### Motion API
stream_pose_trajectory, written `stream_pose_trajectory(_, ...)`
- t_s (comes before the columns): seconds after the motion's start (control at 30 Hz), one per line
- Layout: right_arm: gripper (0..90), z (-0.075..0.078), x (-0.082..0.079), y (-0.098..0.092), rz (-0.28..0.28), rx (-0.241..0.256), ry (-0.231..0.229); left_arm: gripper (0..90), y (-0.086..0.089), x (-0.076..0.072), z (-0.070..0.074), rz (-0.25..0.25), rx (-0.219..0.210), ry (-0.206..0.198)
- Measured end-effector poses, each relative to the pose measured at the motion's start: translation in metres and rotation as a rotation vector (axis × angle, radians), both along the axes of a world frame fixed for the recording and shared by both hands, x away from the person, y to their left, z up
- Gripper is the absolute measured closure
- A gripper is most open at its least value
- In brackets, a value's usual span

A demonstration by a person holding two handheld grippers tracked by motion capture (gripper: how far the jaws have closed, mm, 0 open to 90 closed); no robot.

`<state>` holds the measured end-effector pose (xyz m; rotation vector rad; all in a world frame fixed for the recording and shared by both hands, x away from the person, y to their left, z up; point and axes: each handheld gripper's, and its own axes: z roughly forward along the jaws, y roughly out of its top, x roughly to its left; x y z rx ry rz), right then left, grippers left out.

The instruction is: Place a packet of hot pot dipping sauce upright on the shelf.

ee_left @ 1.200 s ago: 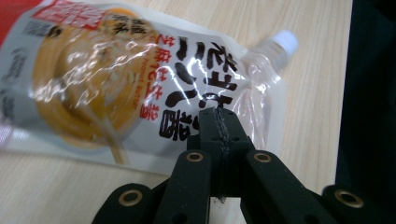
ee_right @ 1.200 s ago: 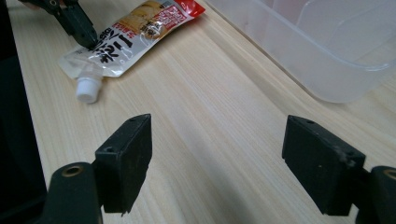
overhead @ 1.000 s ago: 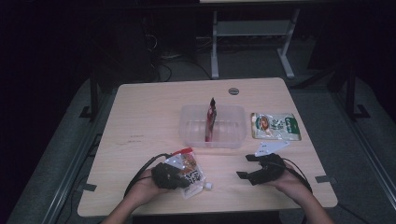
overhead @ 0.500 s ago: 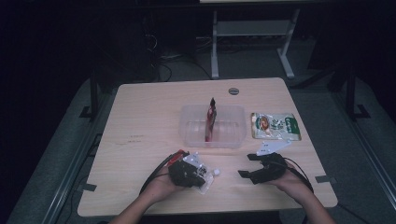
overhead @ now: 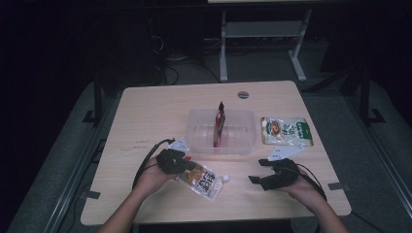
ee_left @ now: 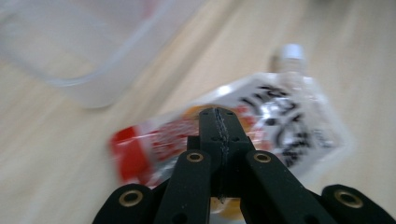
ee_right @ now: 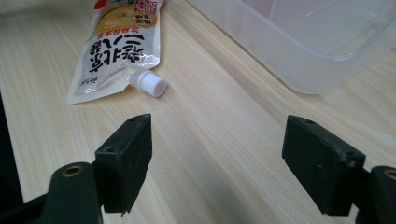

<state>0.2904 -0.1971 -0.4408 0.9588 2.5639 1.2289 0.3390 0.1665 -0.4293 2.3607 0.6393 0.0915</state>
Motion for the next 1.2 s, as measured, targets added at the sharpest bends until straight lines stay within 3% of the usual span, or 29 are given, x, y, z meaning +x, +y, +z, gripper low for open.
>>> stream_pose_trajectory(0.13,24.0,-0.001,0.001,0.000,-0.005,-0.001,0.001,90.0,0.007,0.009,-0.008,0.038,0.036,-0.011)
stream_pose_trajectory(0.2,24.0,-0.002,0.001,-0.001,-0.007,0.000,0.004,90.0,0.010,0.011,-0.012,0.031,0.053,-0.010)
stream_pose_trajectory(0.23,24.0,-0.002,0.001,-0.001,-0.009,0.000,0.005,90.0,0.010,0.010,-0.014,0.047,0.030,0.003)
stream_pose_trajectory(0.43,24.0,-0.004,0.003,-0.001,-0.011,-0.007,-0.001,90.0,0.009,0.010,-0.015,0.030,0.059,0.013)
stream_pose_trajectory(0.6,24.0,-0.004,0.003,-0.001,-0.014,-0.005,0.002,90.0,0.014,0.004,-0.015,0.028,0.061,0.036)
stream_pose_trajectory(0.63,24.1,-0.005,0.003,-0.002,-0.013,-0.005,0.000,90.0,0.014,0.002,-0.016,0.041,0.045,0.045)
stream_pose_trajectory(0.73,24.0,-0.005,0.003,-0.002,-0.020,-0.001,0.006,90.0,0.018,0.000,-0.016,0.026,0.059,0.049)
stream_pose_trajectory(0.77,24.1,-0.005,0.004,-0.002,-0.019,0.003,0.007,90.0,0.017,-0.002,-0.017,0.044,0.041,0.057)
stream_pose_trajectory(0.8,24.1,-0.005,0.004,-0.003,-0.024,0.011,0.012,90.0,0.019,-0.002,-0.016,0.031,0.056,0.058)
stream_pose_trajectory(0.93,24.1,-0.003,0.006,-0.006,-0.031,0.034,0.039,90.0,0.019,-0.011,-0.016,0.052,0.044,0.084)
stream_pose_trajectory(1.03,24.1,-0.002,0.006,-0.007,-0.028,0.036,0.057,90.0,0.017,-0.020,-0.015,0.044,0.065,0.086)
stream_pose_trajectory(1.2,22.5,-0.002,0.007,-0.005,-0.013,0.041,0.087,90.0,0.017,-0.028,-0.016,0.037,0.061,0.085)
